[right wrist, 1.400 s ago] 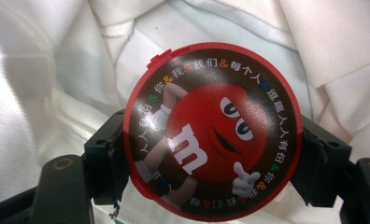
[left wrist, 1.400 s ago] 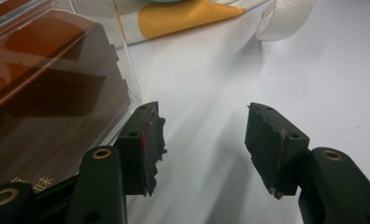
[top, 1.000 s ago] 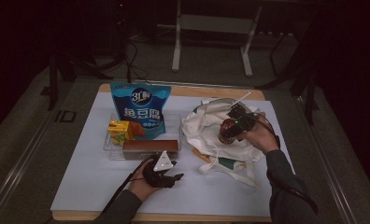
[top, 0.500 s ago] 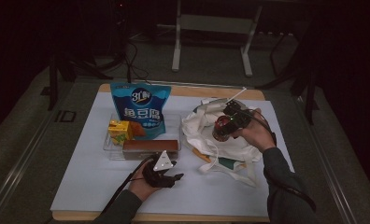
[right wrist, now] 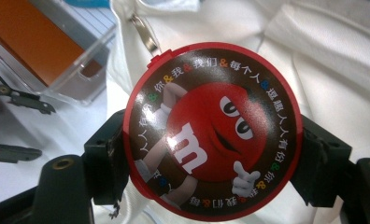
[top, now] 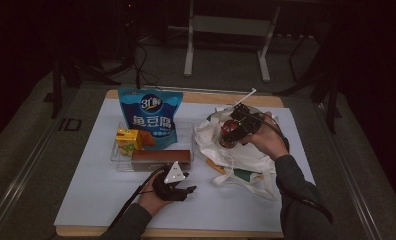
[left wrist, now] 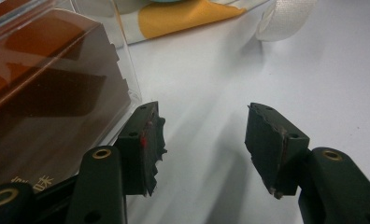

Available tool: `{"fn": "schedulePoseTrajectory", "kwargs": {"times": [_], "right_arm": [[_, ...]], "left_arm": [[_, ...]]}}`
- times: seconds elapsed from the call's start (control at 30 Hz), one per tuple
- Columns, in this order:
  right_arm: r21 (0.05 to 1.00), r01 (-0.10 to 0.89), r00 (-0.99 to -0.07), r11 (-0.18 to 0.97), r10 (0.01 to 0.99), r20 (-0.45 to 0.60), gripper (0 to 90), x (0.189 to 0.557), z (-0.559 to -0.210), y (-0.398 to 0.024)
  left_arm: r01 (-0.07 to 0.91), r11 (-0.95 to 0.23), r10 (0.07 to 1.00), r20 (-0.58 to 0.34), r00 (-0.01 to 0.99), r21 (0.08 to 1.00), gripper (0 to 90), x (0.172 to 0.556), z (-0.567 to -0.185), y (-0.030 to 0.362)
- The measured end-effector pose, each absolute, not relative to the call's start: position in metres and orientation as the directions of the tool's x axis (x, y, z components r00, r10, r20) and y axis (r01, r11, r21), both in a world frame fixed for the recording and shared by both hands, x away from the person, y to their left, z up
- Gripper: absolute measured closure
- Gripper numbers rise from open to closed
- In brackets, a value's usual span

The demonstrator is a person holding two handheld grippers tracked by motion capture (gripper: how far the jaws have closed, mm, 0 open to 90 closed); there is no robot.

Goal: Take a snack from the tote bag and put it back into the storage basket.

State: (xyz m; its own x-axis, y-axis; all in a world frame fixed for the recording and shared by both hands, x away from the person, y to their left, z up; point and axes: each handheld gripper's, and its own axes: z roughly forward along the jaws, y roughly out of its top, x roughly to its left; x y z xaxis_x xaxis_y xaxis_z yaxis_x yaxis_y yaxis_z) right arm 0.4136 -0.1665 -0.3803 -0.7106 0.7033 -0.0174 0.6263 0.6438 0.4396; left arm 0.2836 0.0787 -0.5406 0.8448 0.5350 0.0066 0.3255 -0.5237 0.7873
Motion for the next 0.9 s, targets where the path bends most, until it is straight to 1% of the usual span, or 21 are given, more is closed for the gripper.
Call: {"fn": "schedulePoseTrajectory", "kwargs": {"times": [0.3, 0.9], "right_arm": [[0.451, 0.604, -0.731, 0.657, 0.682, -0.015, 25.7, 0.412, -0.371, -0.149], [0.456, 0.55, -0.782, 0.7, 0.623, -0.011, 25.7, 0.409, -0.367, -0.105]], "left_arm": [[0.328, -0.522, 0.536, 0.004, 0.844, 0.787, 45.2, 0.283, -0.541, 0.079], [0.327, -0.525, 0.535, 0.005, 0.845, 0.786, 45.2, 0.284, -0.54, 0.079]]}}
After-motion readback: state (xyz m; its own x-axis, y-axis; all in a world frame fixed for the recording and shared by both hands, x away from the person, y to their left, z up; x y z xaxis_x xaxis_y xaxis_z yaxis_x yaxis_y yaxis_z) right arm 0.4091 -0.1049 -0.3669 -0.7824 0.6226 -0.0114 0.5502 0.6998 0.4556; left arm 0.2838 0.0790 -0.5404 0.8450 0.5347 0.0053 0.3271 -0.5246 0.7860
